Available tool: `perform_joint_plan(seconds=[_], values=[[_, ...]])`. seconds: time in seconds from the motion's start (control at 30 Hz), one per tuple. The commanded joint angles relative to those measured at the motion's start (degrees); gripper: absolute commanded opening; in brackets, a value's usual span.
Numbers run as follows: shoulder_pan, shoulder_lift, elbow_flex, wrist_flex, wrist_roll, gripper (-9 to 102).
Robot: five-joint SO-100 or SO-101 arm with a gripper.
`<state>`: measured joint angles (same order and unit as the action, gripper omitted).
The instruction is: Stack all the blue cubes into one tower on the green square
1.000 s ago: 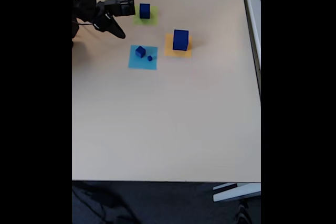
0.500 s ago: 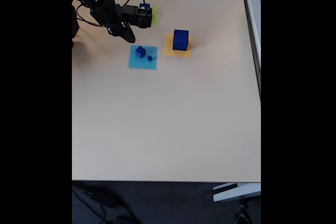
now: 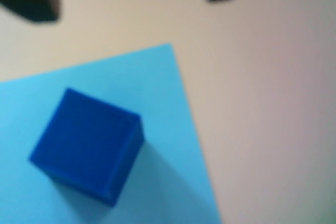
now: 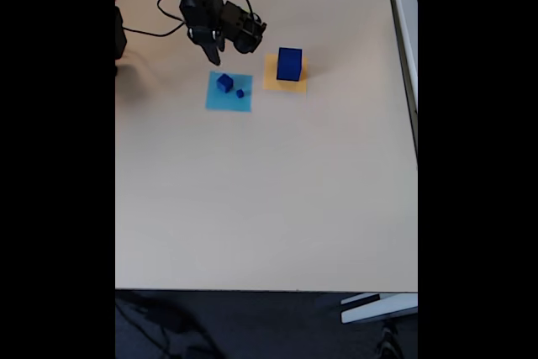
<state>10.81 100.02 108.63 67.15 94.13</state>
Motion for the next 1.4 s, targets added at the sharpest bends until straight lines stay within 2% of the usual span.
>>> perform_joint_plan(seconds=[0.0, 0.23, 0.4, 0.63, 0.83, 1.03, 1.13, 1.37], values=[[1.32, -4.57, -7.56, 3.08, 0.18, 17], [4.48, -16.79, -19.86, 7.91, -4.13, 19], [4.22, -19.95, -24.26, 10.02, -3.08, 18], [1.41, -22.32, -27.25, 12.04, 2.02, 18], [-0.53, -25.66, -30.59, 17.75, 7.47, 16], [0.88, -26.10, -30.94, 17.93, 4.48, 19], [1.32, -25.75, -31.03, 17.93, 4.22, 14], [2.02, -25.66, -30.76, 16.17, 4.31, 16]])
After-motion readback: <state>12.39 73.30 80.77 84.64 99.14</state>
